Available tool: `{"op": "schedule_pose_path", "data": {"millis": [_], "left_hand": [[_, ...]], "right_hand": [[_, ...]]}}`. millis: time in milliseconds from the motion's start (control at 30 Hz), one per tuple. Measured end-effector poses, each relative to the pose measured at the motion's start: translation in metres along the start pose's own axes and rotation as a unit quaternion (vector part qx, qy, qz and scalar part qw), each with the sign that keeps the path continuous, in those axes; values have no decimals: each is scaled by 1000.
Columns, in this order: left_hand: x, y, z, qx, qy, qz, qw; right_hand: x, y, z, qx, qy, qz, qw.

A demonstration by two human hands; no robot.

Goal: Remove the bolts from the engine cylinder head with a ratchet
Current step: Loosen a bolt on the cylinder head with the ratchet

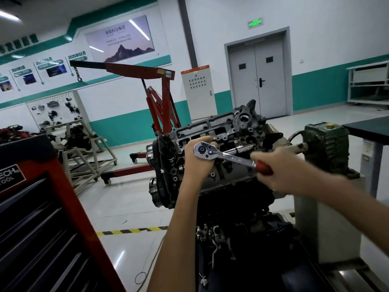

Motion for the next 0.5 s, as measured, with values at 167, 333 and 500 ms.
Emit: {"op": "schedule_pose_path", "data": {"millis": [167,333,500], "left_hand": [[-3,0,-2,9,-28,-60,998],[-2,-1,3,32,-30,-53,998],[1,2,4,18,-10,50,999]], "right_hand": [[-69,-46,46,-144,323,-120,928],[-81,-41,60,-147,351,-104,919],[-14,-10,10,-4,93,51,994]]}}
Point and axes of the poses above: each hand's wrist, its own y-axis towards the middle knuckle, its own x-axis out of the back of the hand, z = x × y, the point moved 9 cm from there along y, towards the middle knuckle, and after that the axes turned 6 degrees about -z, right-handed, at the moved point
